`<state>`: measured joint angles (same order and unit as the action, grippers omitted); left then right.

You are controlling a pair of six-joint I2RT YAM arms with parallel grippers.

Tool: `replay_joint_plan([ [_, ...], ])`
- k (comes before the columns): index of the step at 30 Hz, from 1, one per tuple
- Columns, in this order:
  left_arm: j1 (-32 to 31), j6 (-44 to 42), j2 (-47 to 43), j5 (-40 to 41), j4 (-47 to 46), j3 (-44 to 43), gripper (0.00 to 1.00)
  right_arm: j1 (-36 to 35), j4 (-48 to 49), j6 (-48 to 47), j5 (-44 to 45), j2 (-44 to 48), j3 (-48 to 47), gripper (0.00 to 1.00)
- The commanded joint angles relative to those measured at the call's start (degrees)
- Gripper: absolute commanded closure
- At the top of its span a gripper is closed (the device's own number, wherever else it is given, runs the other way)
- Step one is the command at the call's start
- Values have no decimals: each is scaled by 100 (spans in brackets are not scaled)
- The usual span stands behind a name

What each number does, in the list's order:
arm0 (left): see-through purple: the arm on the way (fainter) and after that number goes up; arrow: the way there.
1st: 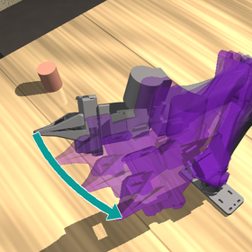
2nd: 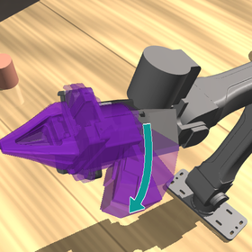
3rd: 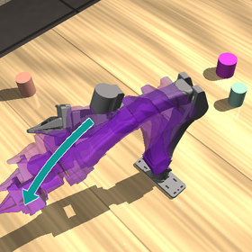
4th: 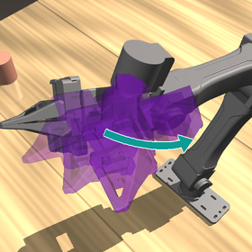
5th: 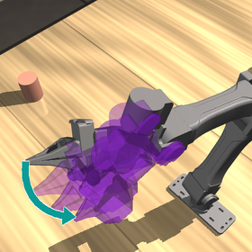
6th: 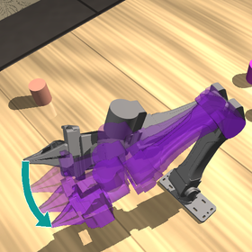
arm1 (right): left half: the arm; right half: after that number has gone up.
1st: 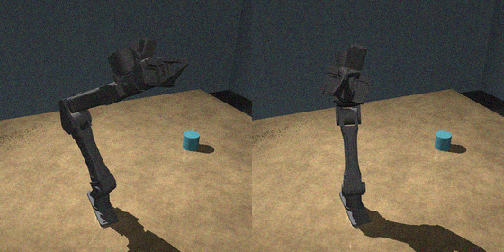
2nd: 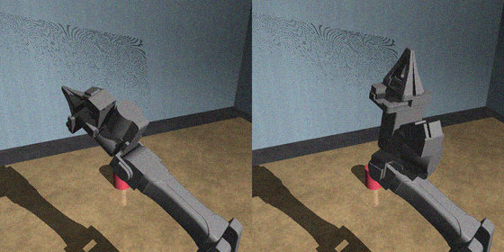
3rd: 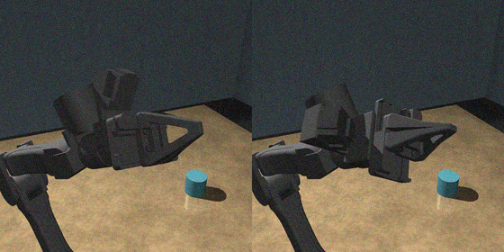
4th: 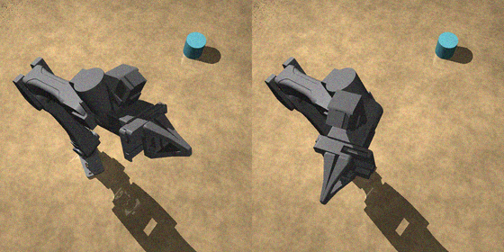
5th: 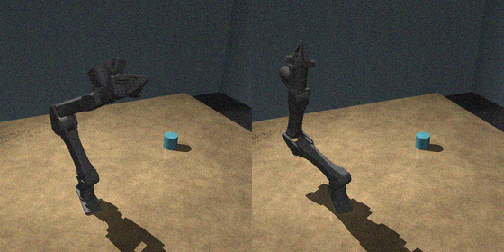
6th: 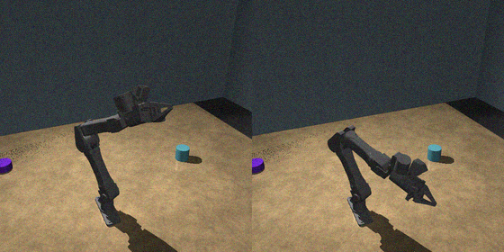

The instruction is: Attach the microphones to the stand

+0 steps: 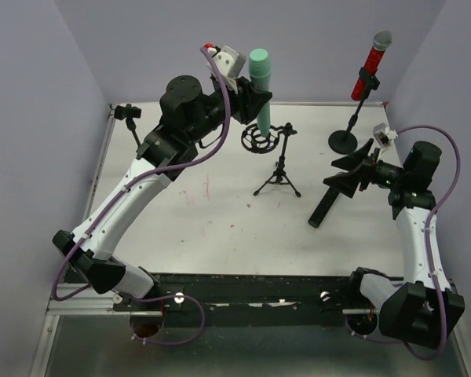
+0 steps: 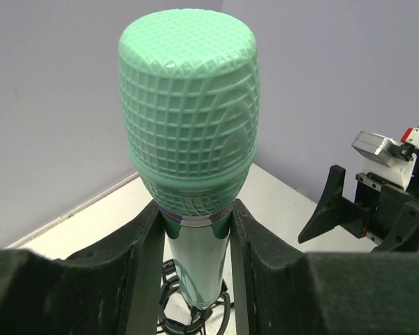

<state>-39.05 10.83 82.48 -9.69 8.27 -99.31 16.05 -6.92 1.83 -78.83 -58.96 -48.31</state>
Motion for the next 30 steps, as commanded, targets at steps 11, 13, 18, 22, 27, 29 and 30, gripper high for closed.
replay_joint_plan([
  [11,46,-345,190,-59,-45,166,100,-32,-64,-95,96,-81,-99,0],
  [13,46,-345,234,-111,16,184,100,-32,-64,-103,96,-90,-90,0],
  [18,46,-345,260,-208,34,350,100,-41,-64,-103,96,-98,-82,0],
  [22,46,-362,234,-261,25,526,100,-41,-64,-95,87,-107,-82,0],
  [27,55,-292,137,-287,-150,895,100,-41,-73,-103,78,-133,-82,1],
  [29,55,-257,102,-305,-238,1079,100,-41,-82,-112,78,-133,-82,0],
  [30,55,-231,76,-305,-282,1158,100,-41,-73,-112,69,-142,-90,0],
])
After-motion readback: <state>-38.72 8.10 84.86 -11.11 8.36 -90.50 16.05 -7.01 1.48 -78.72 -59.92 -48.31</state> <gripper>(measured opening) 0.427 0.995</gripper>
